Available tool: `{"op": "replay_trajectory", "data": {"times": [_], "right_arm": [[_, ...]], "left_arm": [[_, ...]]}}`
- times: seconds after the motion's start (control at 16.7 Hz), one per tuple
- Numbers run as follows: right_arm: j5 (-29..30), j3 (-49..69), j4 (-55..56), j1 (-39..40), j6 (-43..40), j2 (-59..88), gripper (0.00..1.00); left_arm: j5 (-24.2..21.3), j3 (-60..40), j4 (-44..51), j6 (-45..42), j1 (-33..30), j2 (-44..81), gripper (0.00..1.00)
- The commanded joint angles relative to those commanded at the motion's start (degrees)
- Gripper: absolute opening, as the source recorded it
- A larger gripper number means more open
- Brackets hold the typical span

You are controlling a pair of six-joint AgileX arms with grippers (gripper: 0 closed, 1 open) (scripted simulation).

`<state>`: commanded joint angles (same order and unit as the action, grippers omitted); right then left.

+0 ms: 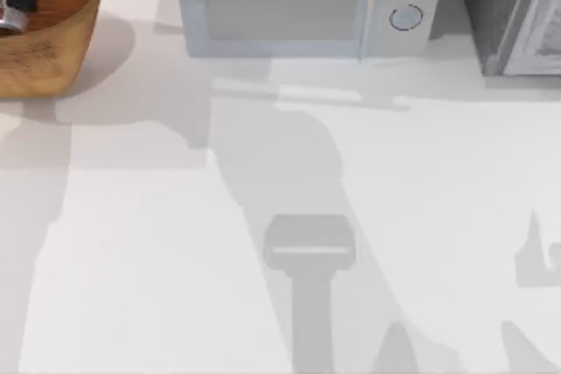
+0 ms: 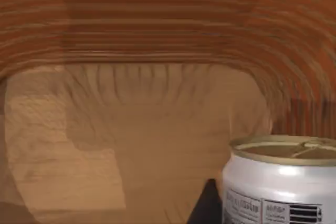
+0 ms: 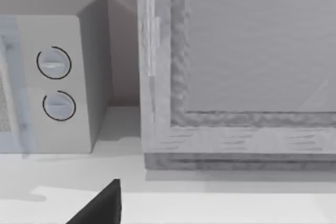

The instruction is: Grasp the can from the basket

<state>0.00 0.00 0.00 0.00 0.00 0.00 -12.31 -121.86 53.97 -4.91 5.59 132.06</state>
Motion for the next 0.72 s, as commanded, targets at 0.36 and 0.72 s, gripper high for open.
{"op": "replay_trajectory", "data": {"times": [0.36,0.72], "right_arm": [[0.00,0.00,0.00,0.00,0.00,0.00,1.00],[0.00,0.00,0.00,0.00,0.00,0.00,1.00]], "left_arm": [[-1.28,33.14,-14.63,1.70,-4.67,-35.49,0.00],[1.36,71.57,-31.49,2.87,-7.57,-78.12,0.00]]}}
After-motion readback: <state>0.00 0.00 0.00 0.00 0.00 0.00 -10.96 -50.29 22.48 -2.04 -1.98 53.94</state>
